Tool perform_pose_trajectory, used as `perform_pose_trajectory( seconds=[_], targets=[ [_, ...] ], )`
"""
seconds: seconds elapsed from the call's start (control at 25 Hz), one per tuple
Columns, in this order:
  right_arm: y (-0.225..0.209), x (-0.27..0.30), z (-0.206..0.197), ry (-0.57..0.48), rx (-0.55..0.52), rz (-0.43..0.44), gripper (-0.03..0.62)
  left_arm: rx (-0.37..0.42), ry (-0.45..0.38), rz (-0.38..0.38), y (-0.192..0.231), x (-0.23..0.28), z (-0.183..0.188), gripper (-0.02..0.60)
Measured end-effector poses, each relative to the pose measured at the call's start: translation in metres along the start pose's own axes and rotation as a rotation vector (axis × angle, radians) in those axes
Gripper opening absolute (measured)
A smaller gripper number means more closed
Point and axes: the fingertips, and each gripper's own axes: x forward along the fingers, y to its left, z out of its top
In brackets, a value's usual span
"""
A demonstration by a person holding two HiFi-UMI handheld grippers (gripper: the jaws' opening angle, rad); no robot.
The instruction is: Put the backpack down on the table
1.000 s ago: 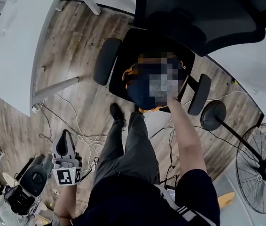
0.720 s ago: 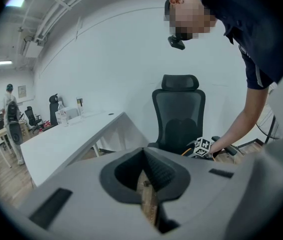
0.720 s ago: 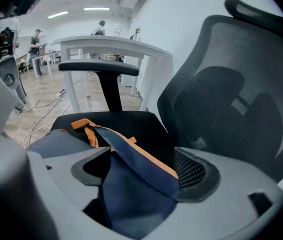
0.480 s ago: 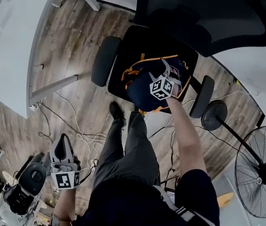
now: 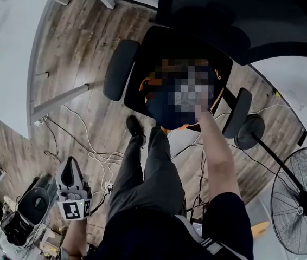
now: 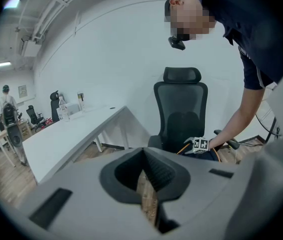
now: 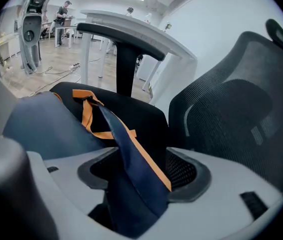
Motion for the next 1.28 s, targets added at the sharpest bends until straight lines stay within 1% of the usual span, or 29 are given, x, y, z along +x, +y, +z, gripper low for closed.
perform_pose_trajectory(
  seconds=[0.08, 0.2, 0.28, 0.4, 0.6, 0.68, 0.76, 0.88, 0.92, 1.0, 1.04, 1.2, 1.28],
  targets=[
    [0.0, 0.004, 0.001, 0.004, -0.011, -0.003, 0.286, -0.007, 0.01, 0.006, 0.002, 0.0, -0.003, 0.003],
    [0.003, 0.009, 0.002, 0.015, -0.063, 0.0, 0.209, -0.009, 0.018, 0.01, 0.003, 0.0, -0.004, 0.003],
    [0.005, 0.013, 0.001, 0.014, -0.085, 0.005, 0.195, -0.008, 0.021, 0.012, 0.002, 0.0, -0.004, 0.003],
    [0.002, 0.02, -0.002, 0.019, -0.095, 0.01, 0.202, -0.01, 0.028, 0.02, 0.0, 0.0, -0.01, 0.003],
    [-0.004, 0.035, -0.002, 0.051, -0.152, -0.008, 0.196, -0.025, 0.041, 0.028, 0.003, 0.001, -0.019, 0.003],
    [-0.003, 0.038, 0.001, 0.05, -0.142, -0.007, 0.199, -0.034, 0.033, 0.028, 0.003, 0.002, -0.019, 0.003],
    [0.0, 0.037, 0.004, 0.042, -0.12, 0.0, 0.236, -0.036, 0.035, 0.029, 0.003, 0.002, -0.021, 0.003],
    [0.005, 0.039, 0.007, 0.043, -0.126, 0.0, 0.226, -0.041, 0.045, 0.037, 0.006, 0.002, -0.026, 0.003],
    [0.006, 0.042, 0.007, 0.047, -0.136, 0.002, 0.217, -0.047, 0.049, 0.039, 0.007, 0.002, -0.027, 0.003],
    [0.006, 0.049, 0.006, 0.061, -0.152, 0.011, 0.169, -0.056, 0.058, 0.043, 0.006, 0.004, -0.029, 0.003],
    [0.005, 0.052, 0.004, 0.068, -0.154, 0.013, 0.156, -0.058, 0.06, 0.044, 0.006, 0.005, -0.028, 0.003],
    [0.005, 0.056, -0.002, 0.09, -0.187, 0.015, 0.03, -0.042, 0.067, 0.05, 0.007, 0.002, -0.031, 0.003],
    [0.005, 0.057, -0.003, 0.091, -0.192, 0.018, 0.017, -0.044, 0.066, 0.052, 0.007, 0.002, -0.031, 0.003]
  ],
)
